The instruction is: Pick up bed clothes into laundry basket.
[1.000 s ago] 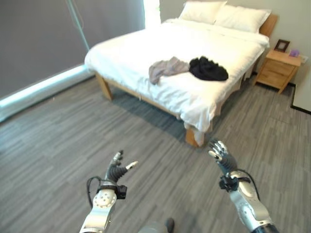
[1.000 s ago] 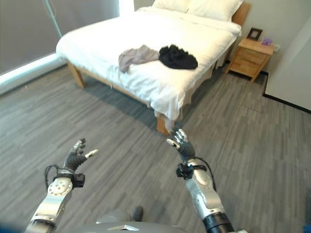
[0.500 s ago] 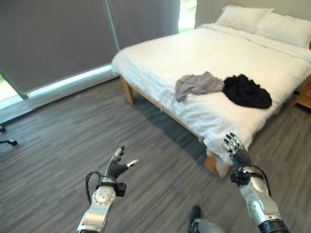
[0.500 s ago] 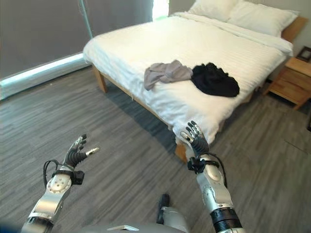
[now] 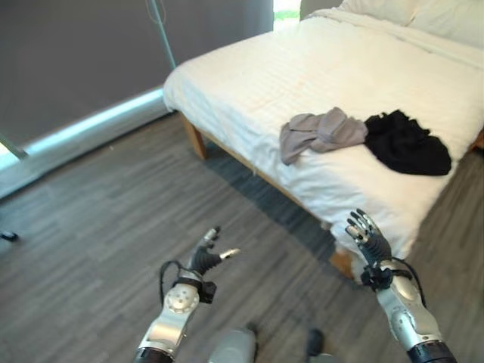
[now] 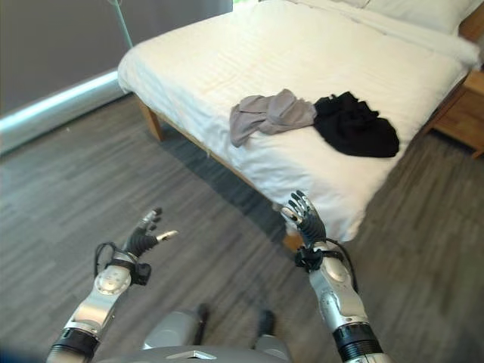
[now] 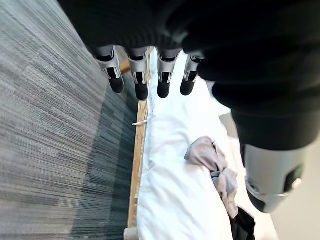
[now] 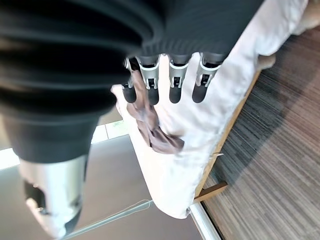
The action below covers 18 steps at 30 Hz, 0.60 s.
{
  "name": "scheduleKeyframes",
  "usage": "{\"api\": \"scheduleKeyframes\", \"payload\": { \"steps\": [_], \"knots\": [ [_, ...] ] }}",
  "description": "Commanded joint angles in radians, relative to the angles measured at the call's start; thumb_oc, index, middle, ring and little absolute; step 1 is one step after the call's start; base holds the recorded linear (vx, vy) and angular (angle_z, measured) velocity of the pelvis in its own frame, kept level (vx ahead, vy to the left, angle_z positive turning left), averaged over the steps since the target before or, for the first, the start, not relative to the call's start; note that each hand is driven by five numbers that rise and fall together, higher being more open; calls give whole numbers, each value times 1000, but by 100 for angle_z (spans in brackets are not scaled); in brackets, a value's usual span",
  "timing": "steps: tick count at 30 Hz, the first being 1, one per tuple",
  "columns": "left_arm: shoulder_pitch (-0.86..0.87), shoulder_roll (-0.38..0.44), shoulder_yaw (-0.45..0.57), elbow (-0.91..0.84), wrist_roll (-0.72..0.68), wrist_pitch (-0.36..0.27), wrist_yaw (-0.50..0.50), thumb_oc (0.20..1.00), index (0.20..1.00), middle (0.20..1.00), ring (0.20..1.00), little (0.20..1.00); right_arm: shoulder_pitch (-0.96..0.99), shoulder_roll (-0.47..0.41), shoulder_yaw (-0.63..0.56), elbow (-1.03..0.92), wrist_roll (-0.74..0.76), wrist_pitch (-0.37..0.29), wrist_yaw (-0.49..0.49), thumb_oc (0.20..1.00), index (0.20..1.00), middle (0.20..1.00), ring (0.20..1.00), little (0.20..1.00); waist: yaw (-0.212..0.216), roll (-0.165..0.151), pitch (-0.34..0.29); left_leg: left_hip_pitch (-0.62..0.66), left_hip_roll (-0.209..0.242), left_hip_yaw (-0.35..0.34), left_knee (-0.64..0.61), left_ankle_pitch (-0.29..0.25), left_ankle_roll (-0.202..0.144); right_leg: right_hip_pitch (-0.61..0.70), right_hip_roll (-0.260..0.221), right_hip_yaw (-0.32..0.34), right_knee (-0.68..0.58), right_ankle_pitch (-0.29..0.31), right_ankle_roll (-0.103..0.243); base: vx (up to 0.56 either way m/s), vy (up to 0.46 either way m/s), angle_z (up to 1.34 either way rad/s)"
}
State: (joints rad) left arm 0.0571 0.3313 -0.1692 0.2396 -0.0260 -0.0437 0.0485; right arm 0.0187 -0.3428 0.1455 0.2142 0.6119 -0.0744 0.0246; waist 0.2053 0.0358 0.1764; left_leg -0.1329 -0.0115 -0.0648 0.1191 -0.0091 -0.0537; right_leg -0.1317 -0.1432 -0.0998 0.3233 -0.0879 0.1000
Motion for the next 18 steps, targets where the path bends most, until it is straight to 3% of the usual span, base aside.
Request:
{"api": "scheduleKeyframes", "payload": {
  "steps": [1,5,10,11,14,17,18],
  "knots": [
    [5,64,23,-55,14,-42,-11,1000,1000,1000,1000,1000,-9,51,-24,-81,12,-41,18,1000,1000,1000,1000,1000,19,-111,-48,37,-92,-49,-150,152,58,263,85,-60,-370,162,-21,279,46,-9],
    [11,61,24,-41,13,-41,-14,1000,1000,1000,1000,1000,-4,65,-17,-77,2,-37,23,1000,1000,1000,1000,1000,11,-117,-68,83,-92,-63,-178,148,70,276,83,-55,-368,151,-22,210,82,-1],
    [19,77,55,-49,9,-36,-6,1000,1000,1000,1000,1000,-4,80,-15,-81,-15,-33,23,1000,1000,1000,1000,1000,26,-136,-76,121,-90,-24,-184,116,82,255,62,-58,-306,140,-8,103,94,-10],
    [18,84,65,-44,7,-34,1,1000,1000,1000,1000,1000,-16,84,-13,-82,-12,-33,24,1000,1000,1000,1000,1000,34,-141,-68,129,-89,-20,-180,107,89,230,53,-63,-234,155,2,68,71,-13],
    [12,96,71,-37,12,-34,8,1000,1000,1000,1000,1000,-28,88,-14,-84,-5,-37,24,1000,1000,1000,1000,1000,41,-146,-56,137,-87,-26,-171,102,90,203,39,-63,-199,190,16,76,4,-3],
    [11,107,78,-40,16,-35,14,1000,1000,1000,1000,1000,-31,89,-14,-89,-6,-38,25,1000,1000,1000,1000,1000,44,-145,-47,145,-71,-44,-174,106,84,186,22,-62,-219,213,18,63,-93,6],
    [3,118,82,-35,16,-37,21,1000,1000,1000,1000,1000,-38,85,-9,-86,-6,-37,28,1000,1000,1000,1000,1000,49,-147,-41,151,-46,-80,-183,97,77,148,-10,-31,-248,240,23,66,-136,13]
  ]
}}
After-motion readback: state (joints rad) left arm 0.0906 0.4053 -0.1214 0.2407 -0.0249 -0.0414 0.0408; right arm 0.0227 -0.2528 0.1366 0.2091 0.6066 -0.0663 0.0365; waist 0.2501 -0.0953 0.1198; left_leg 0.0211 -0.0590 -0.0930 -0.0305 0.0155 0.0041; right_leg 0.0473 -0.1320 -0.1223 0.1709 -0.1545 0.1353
